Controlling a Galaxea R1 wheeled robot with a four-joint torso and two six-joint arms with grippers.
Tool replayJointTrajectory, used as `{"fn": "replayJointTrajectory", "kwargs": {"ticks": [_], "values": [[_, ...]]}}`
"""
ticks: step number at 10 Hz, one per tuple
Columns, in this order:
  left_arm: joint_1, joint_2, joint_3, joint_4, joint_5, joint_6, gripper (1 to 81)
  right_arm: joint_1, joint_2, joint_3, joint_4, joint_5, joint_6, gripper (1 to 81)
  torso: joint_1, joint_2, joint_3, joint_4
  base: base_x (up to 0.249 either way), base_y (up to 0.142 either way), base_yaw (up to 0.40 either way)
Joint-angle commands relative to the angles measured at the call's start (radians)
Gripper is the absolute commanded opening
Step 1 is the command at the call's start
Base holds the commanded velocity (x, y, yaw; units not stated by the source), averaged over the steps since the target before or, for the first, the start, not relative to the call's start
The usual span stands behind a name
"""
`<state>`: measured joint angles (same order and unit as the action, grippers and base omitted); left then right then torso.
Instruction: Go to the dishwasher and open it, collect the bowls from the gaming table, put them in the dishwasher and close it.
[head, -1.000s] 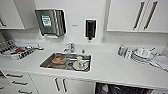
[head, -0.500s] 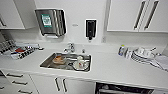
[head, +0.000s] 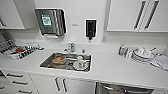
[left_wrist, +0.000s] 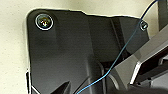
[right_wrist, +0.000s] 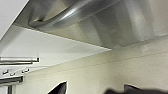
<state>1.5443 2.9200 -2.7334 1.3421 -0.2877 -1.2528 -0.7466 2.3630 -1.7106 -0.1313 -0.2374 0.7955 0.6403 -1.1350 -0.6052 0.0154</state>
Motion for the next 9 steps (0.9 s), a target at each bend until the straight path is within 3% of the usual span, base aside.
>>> {"fn": "replayJointTrajectory", "kwargs": {"ticks": [1, 4, 6, 8, 9], "values": [[-0.029, -0.008, -0.005, -0.003, 0.031, 0.006, 81.1, -0.225, -0.109, -0.101, -0.021, -0.029, -0.102, 81.1, 0.0, 0.0, 0.0, 0.0, 0.0, 0.0, 0.0], [-0.032, -0.002, -0.006, -0.009, 0.03, 0.004, 81.1, -0.407, -0.072, -0.179, -0.021, 0.09, -0.254, 81.1, 0.0, 0.0, 0.0, 0.0, 0.0, 0.0, 0.0], [-0.037, -0.002, -0.017, -0.009, 0.03, 0.004, 81.1, -0.512, -0.017, -0.23, -0.024, 0.139, -0.321, 81.1, 0.0, 0.0, 0.0, 0.0, 0.0, 0.0, 0.0], [-0.037, -0.004, -0.025, -0.006, 0.03, 0.004, 81.1, -0.627, 0.066, -0.297, -0.028, 0.223, -0.456, 81.1, 0.0, 0.0, 0.0, 0.0, 0.0, 0.0, 0.0], [-0.036, -0.007, -0.025, -0.006, 0.03, 0.004, 81.1, -0.676, 0.127, -0.382, -0.03, 0.276, -0.498, 81.1, 0.0, 0.0, 0.0, 0.0, 0.0, 0.0, 0.0]]}}
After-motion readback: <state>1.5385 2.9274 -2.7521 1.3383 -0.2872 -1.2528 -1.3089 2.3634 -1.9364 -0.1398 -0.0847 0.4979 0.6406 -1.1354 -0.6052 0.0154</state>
